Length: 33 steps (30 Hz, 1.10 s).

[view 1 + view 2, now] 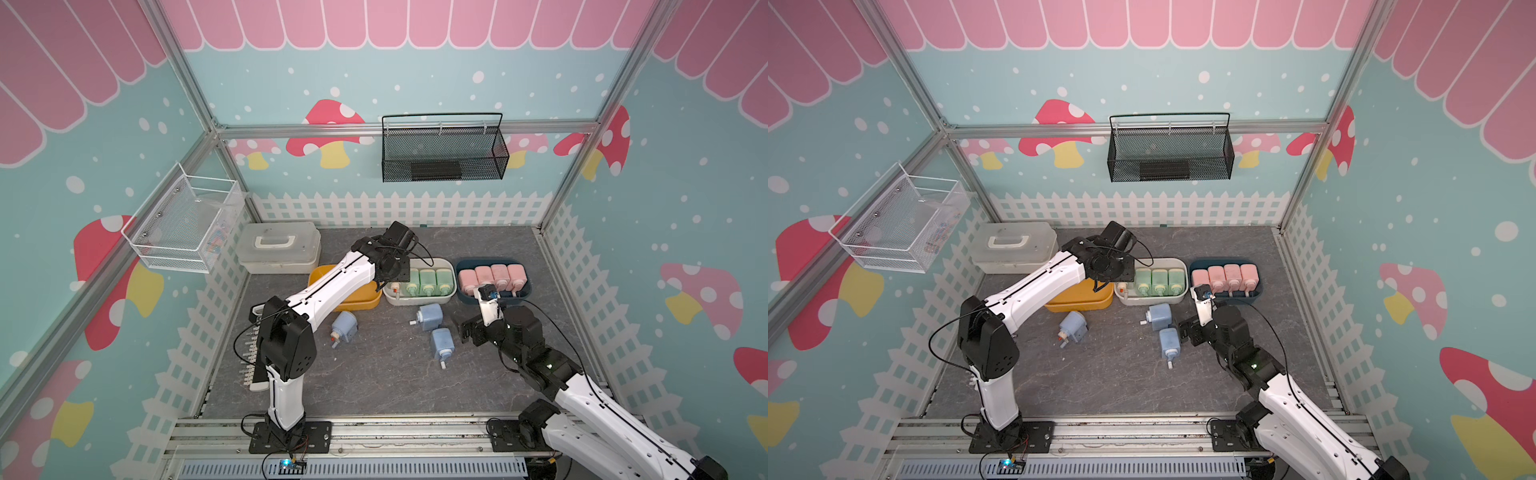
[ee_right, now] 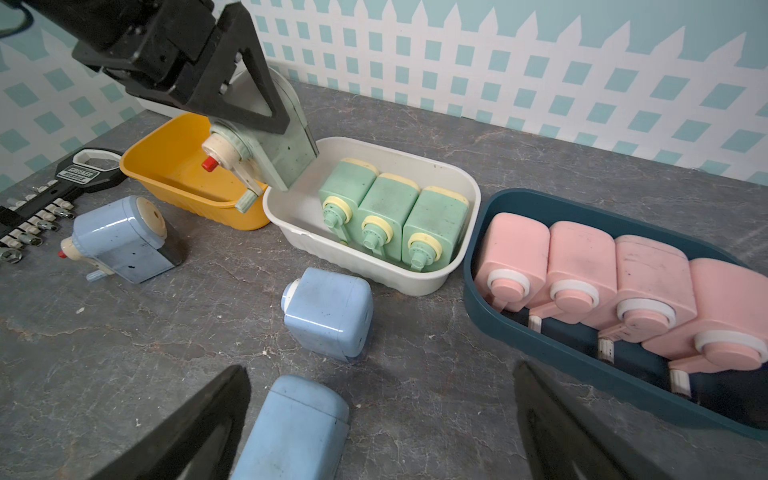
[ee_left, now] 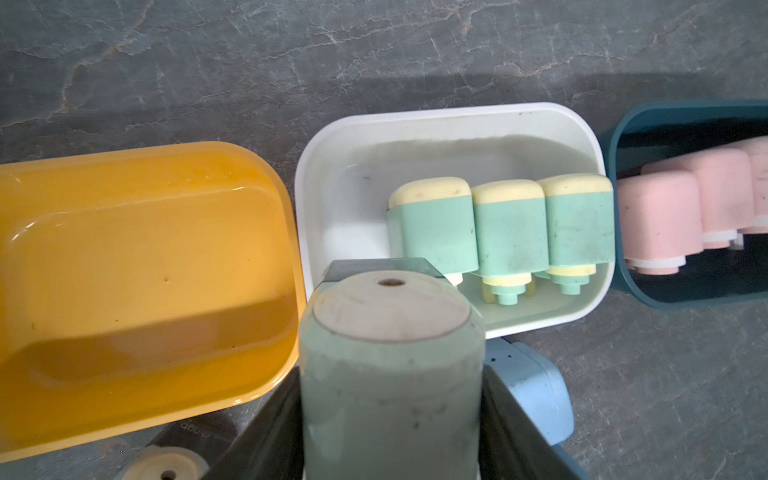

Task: Place the pencil sharpeners by color into the storage box
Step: Place the pencil sharpener in the storage box.

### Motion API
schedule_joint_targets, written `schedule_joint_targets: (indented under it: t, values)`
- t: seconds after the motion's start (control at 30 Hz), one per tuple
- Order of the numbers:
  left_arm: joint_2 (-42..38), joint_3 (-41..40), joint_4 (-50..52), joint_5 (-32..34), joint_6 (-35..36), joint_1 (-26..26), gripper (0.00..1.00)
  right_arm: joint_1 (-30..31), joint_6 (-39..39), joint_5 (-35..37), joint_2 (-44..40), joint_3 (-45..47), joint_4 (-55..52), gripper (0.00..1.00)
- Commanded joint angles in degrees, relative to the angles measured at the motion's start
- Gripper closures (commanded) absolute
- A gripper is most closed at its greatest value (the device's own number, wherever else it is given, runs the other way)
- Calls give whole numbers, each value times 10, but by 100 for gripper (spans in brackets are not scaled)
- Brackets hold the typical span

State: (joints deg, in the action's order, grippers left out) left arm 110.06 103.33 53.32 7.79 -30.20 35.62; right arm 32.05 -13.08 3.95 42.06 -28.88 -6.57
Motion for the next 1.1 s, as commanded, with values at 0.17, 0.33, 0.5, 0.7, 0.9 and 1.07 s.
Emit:
schedule_joint_targets:
  t: [0.17, 0.33, 0.5, 0.7, 0.9, 1.07]
  values:
    - [54, 48, -5, -16, -5, -15, 100, 4, -2, 20, -11, 11, -28, 1]
    - [68, 58, -5, -15, -7, -22, 100, 4, -4, 30, -28, 14, -40, 1]
    - [87, 64, -6, -25, -9, -28, 100, 4, -2, 38, -45, 22, -52, 1]
    - [104, 68, -11, -29, -22, -34, 100, 4, -2, 42, -52, 28, -55, 1]
    - [113, 73, -21, -23, -25, -34, 100, 4, 2, 42, -51, 25, -59, 1]
    - [123, 72, -25, -26, -28, -37, 100, 4, 4, 45, -53, 25, -65, 1]
